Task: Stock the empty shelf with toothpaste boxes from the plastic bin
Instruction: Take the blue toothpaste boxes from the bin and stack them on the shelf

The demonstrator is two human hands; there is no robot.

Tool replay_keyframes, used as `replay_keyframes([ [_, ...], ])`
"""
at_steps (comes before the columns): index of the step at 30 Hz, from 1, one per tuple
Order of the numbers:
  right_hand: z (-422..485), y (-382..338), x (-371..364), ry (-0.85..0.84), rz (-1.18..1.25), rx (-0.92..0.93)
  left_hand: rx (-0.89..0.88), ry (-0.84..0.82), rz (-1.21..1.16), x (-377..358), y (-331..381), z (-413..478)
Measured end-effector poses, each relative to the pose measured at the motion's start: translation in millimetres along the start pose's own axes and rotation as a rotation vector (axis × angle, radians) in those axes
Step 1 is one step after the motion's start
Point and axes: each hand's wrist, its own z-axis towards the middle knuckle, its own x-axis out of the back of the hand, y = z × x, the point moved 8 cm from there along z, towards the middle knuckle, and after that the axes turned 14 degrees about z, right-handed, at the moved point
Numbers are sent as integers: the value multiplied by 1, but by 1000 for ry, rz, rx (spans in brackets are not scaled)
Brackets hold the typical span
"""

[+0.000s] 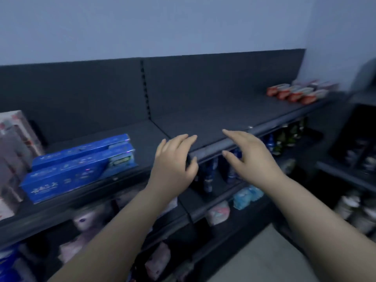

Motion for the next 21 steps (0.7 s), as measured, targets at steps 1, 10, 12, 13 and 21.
replay_keyframes([
  [1,-17,15,18,17,-28,-39,-30,-30,-45,-12,22,0],
  [10,-196,125,183,159,-217,-367,-309,-210,-227,-74,263,-17],
  [12,-238,143,216,192,-229,-439,-353,-224,-277,-80,315,-26],
  [13,-260,151,232,213,-229,-472,-372,-237,-304,-85,341,-33],
  [21,-420,199,335,331,-340,-731,-568,-334,-475,-112,526,-83],
])
